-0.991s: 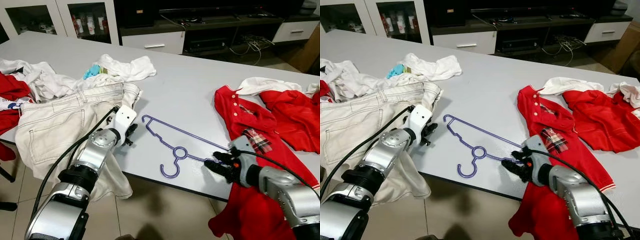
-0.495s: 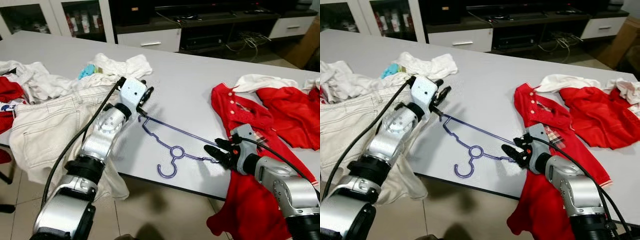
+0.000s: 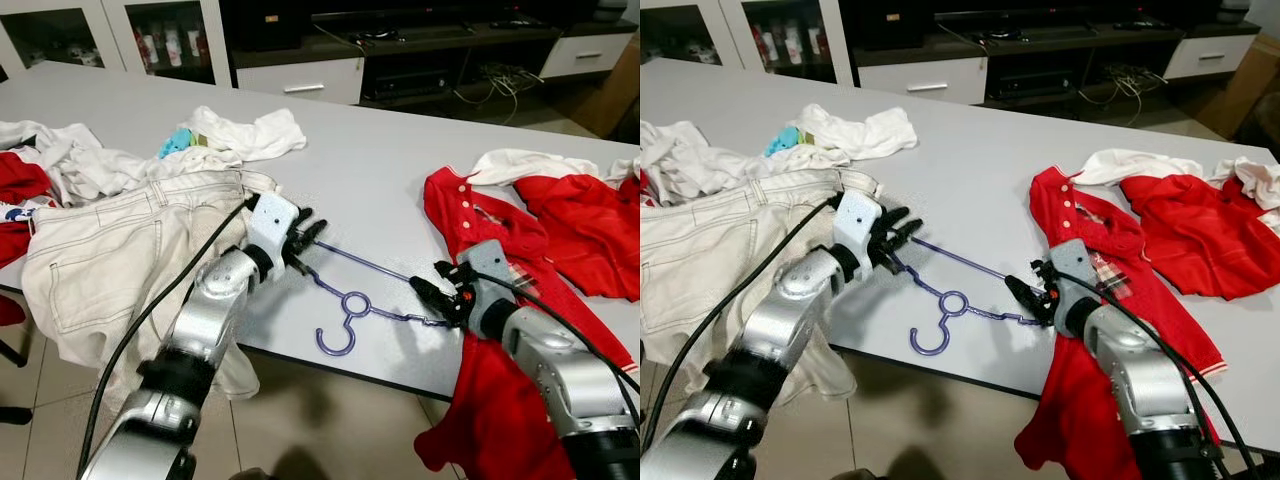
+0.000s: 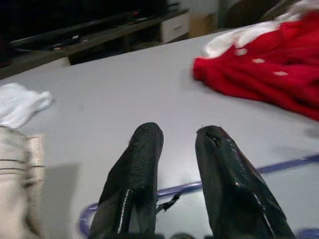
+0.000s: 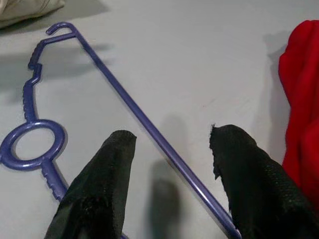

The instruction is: Hang hanger

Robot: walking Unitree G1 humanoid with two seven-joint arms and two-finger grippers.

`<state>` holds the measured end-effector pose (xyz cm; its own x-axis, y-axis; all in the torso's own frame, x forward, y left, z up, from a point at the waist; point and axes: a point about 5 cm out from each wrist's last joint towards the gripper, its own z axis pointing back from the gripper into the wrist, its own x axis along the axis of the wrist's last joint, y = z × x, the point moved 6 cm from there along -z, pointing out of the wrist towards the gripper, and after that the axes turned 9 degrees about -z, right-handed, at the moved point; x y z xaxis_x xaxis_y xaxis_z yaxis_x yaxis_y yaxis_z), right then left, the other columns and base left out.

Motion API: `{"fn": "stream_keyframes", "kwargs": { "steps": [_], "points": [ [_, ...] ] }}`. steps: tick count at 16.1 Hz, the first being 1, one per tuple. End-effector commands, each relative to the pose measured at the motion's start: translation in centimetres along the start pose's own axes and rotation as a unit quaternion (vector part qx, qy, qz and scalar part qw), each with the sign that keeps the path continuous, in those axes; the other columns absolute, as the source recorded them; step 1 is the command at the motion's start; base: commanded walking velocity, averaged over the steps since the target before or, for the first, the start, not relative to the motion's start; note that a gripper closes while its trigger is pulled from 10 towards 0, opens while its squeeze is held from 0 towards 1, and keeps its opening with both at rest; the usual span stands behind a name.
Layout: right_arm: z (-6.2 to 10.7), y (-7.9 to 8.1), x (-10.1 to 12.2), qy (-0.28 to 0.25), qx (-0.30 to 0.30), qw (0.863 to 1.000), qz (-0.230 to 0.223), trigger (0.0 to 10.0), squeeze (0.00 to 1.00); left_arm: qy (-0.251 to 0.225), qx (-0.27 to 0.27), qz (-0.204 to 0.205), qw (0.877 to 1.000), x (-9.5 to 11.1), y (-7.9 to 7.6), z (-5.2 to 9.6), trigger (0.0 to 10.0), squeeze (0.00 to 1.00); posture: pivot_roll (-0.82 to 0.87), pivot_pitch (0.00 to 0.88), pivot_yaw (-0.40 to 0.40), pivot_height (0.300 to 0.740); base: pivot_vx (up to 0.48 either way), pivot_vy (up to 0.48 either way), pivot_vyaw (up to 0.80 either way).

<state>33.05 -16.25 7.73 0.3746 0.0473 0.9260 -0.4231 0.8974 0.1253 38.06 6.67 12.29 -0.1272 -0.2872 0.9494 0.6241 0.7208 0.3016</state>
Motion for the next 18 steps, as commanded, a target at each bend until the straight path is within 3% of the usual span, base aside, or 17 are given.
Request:
{"fn": "stream_keyframes", "kwargs": {
  "steps": [1, 2, 5, 7, 8, 11, 15, 18],
  "points": [
    [0.0, 0.3, -0.4, 0.004, -0.001, 1.000, 0.014, 10.0, 0.00, -0.002, -0.022, 0.003, 1.000, 0.1, -0.7, 0.2, 10.0, 0.00, -0.08, 0.000, 0.010, 0.740, 0.000, 0.000, 0.00],
    [-0.2, 0.5, -0.7, 0.008, 0.001, 1.000, 0.021, 10.0, 0.00, -0.004, -0.030, 0.011, 0.999, 0.2, -1.1, 0.4, 10.0, 0.00, -0.07, 0.000, 0.009, 0.740, 0.000, 0.000, 0.00],
    [-0.7, 1.0, -1.3, 0.008, -0.004, 0.999, 0.041, 10.0, 0.00, -0.047, -0.087, 0.110, 0.989, 2.0, -3.1, 2.5, 10.0, 0.00, -0.06, 0.000, 0.008, 0.740, 0.000, 0.000, 0.00],
    [-0.7, 0.8, -1.2, 0.005, -0.013, 0.999, 0.050, 10.0, 0.00, -0.049, -0.112, 0.117, 0.986, 2.0, -4.1, 3.5, 10.0, 0.00, -0.06, 0.000, 0.009, 0.740, 0.000, 0.000, 0.00],
    [-0.7, 0.7, -1.4, 0.005, -0.019, 0.997, 0.078, 10.0, 0.00, -0.045, -0.129, 0.120, 0.983, 1.7, -4.6, 4.6, 10.0, 0.00, -0.06, 0.000, 0.009, 0.740, 0.000, 0.000, 0.00],
    [-1.0, 1.6, -1.6, 0.000, -0.008, 0.995, 0.097, 10.0, 0.00, -0.021, -0.132, 0.124, 0.983, 0.9, -5.1, 6.0, 10.0, 0.00, -0.05, 0.000, 0.010, 0.740, 0.000, 0.000, 0.00],
    [-1.4, 2.2, -1.6, -0.006, -0.002, 0.996, 0.094, 10.0, 0.00, -0.008, -0.118, 0.122, 0.985, 0.3, -5.5, 6.7, 10.0, 0.00, -0.05, 0.000, 0.010, 0.740, 0.000, 0.000, 0.00],
    [-1.2, 1.6, -1.1, -0.032, -0.026, 0.995, 0.088, 10.0, 0.00, -0.004, -0.076, 0.112, 0.991, -0.5, -5.0, 7.2, 10.0, 0.00, -0.05, 0.000, 0.012, 0.740, 0.000, 0.000, 0.00]
  ]
}}
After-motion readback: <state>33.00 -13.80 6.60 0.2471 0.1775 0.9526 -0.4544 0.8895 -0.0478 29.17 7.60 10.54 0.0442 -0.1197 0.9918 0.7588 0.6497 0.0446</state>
